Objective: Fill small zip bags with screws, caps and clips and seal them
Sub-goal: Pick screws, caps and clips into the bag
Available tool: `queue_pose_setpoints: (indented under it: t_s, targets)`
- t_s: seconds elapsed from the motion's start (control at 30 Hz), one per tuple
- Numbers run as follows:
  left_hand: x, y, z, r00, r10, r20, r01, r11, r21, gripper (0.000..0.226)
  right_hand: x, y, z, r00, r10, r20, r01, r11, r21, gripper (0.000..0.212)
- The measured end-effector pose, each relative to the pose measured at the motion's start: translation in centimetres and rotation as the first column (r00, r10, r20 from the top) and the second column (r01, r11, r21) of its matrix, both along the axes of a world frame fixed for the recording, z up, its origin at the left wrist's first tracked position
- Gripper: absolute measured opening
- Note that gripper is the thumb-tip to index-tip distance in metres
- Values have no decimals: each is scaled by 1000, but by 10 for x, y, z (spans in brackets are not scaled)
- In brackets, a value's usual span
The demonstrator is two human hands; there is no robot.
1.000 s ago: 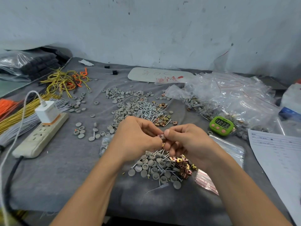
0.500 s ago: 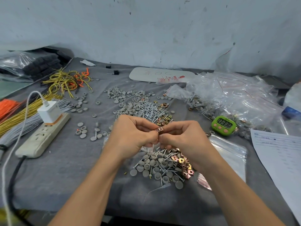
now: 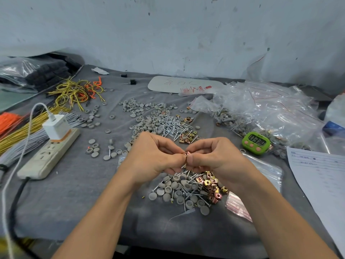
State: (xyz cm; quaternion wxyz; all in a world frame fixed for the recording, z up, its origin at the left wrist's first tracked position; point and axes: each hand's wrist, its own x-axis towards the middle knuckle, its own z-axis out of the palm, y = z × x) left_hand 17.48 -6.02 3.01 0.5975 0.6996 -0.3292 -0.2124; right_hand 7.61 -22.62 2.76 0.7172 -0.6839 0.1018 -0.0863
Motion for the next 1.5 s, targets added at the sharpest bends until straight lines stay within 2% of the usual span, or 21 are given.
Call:
queue_pose_setpoints:
  t_s: [0.13, 0.2, 0.33, 0.47, 0.6, 0.73, 0.8, 0.97, 1.1, 1.2, 1.37, 1.5]
  targets:
    - [-3, 0, 2, 997, -51, 53, 47, 996, 77, 7, -5, -6, 4, 987, 137, -84, -138, 990, -1, 23]
    - [-4, -2, 2, 996, -37, 78, 30, 995, 91, 8, -6, -7, 5, 984, 147, -98, -149, 989, -11, 21]
    - [-2, -5, 0, 993, 33, 114, -40, 997, 59, 16, -3, -2, 3, 997, 44, -62, -46, 999, -29, 15]
    - [-4, -9, -2, 977, 141, 161, -144, 989, 13, 21, 1, 3, -1, 998, -64, -4, 64, 997, 41, 15]
    - [-9, -13, -3, 935, 262, 237, -268, 963, -9, 16, 6, 8, -2, 990, -140, 21, 137, 987, 82, 27]
    - [-11, -15, -2, 905, 310, 291, -322, 947, -6, 14, 8, 8, -4, 985, -170, 36, 168, 985, 41, 16]
    - [-9, -13, -1, 921, 274, 276, -287, 958, 7, 16, 7, 6, -2, 991, -127, 34, 127, 992, 11, 20]
    - [-4, -8, 0, 980, 97, 171, -104, 994, 36, 21, -2, -1, 6, 994, 106, 6, -105, 991, -77, 14]
    - [0, -4, 0, 996, -13, 87, 9, 999, 40, 15, -4, 0, 6, 986, 167, 2, -166, 982, -89, 15]
    - [1, -3, 1, 997, -46, 60, 44, 999, 24, 11, -4, 0, 6, 980, 200, 0, -200, 979, -39, 17]
    - [-1, -3, 2, 995, -84, 46, 86, 996, -32, 16, -2, -3, 5, 960, 277, -35, -269, 951, 154, 15]
    - [-3, -3, 3, 993, -118, 28, 119, 991, -62, 18, -3, -5, 6, 940, 339, -28, -326, 923, 206, 22]
